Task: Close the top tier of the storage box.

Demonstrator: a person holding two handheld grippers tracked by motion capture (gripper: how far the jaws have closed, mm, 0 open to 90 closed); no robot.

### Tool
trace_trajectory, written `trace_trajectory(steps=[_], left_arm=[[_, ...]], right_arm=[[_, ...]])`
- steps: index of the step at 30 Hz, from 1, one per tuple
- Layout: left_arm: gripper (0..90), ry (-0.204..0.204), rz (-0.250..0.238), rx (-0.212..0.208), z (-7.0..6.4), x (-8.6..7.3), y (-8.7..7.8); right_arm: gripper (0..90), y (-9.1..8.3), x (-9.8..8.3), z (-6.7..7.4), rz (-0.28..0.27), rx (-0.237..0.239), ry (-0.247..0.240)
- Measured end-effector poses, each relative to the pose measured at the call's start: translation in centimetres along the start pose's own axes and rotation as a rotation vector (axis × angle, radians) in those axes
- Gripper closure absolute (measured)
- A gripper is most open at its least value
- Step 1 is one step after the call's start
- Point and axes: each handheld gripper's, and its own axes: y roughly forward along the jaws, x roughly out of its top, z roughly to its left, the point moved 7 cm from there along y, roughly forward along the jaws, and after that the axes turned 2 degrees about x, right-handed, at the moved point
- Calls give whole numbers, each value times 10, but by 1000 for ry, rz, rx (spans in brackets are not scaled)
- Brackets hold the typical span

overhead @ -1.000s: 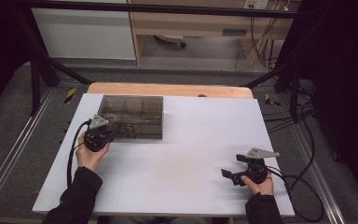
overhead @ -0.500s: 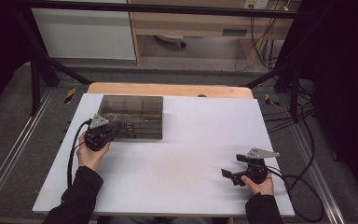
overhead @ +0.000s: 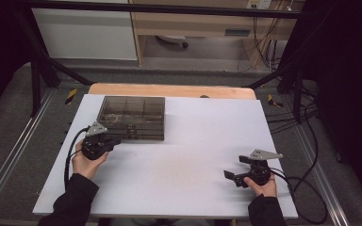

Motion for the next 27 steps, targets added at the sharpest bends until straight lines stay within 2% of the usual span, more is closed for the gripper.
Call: trace_trajectory(steps=[3, 9, 13, 17, 22, 27], left_arm=[[762, -15, 4, -37, -6, -9, -2], [584, -15, 11, -67, -16, -25, -6], [459, -4, 26, -64, -19, -33, -8], [333, -11, 32, -72, -21, -39, -10], [191, 25, 19, -62, -21, -46, -16], [109, 61, 28, -55, -21, -54, -20]], right_arm=[[6, 0, 0, 0, -2, -2, 0], [6, 0, 0, 0, 0, -1, 0], [6, 0, 0, 0, 2, -1, -1], [6, 0, 0, 0, 0, 0, 0], [6, 1, 0, 0, 1, 1, 2], [6, 0, 0, 0, -1, 1, 1]])
